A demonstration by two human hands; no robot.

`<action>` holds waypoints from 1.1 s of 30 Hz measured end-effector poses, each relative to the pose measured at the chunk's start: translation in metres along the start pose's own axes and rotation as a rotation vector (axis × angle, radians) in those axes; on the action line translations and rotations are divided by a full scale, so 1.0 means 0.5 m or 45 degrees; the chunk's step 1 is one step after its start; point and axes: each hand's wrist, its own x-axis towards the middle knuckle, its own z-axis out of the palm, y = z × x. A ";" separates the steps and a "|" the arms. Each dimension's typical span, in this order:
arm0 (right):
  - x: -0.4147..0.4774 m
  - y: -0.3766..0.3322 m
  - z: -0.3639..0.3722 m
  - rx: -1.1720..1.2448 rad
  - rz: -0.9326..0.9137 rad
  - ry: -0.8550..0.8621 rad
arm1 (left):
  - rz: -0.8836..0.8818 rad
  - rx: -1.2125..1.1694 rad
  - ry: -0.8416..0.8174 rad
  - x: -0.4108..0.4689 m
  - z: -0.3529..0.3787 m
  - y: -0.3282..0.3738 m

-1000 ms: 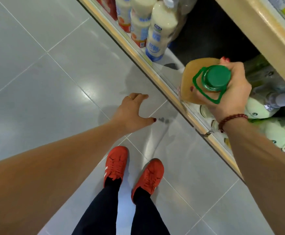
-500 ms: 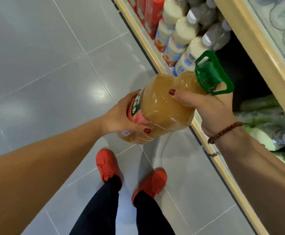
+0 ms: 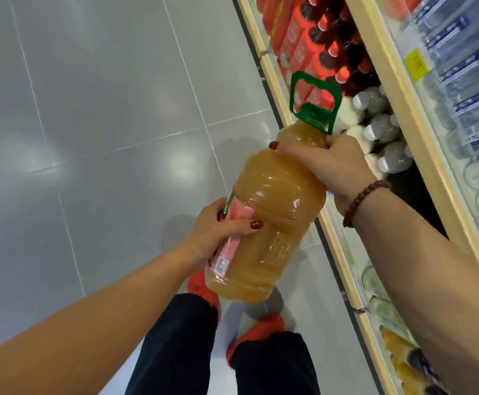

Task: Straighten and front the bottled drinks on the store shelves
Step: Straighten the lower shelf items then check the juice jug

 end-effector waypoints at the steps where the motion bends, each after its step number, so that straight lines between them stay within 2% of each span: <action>1: -0.001 -0.017 0.015 0.010 0.002 -0.036 | -0.013 -0.068 0.013 -0.006 -0.012 0.005; 4: -0.015 -0.049 0.061 0.204 -0.010 -0.164 | -0.024 -0.221 0.037 -0.016 -0.048 0.023; 8: -0.016 -0.053 0.116 0.551 0.101 -0.304 | 0.008 -0.268 0.074 -0.004 -0.097 0.064; 13: 0.028 -0.047 0.160 0.873 0.161 -0.326 | -0.013 -0.256 0.077 0.046 -0.153 0.127; 18: 0.120 -0.072 0.196 0.865 0.225 -0.389 | -0.101 -0.397 0.128 0.124 -0.176 0.190; 22: 0.233 -0.127 0.193 0.820 0.278 -0.391 | -0.146 -0.392 0.134 0.215 -0.193 0.261; 33: 0.478 -0.316 0.183 0.704 0.190 -0.395 | -0.103 -0.433 0.071 0.397 -0.249 0.480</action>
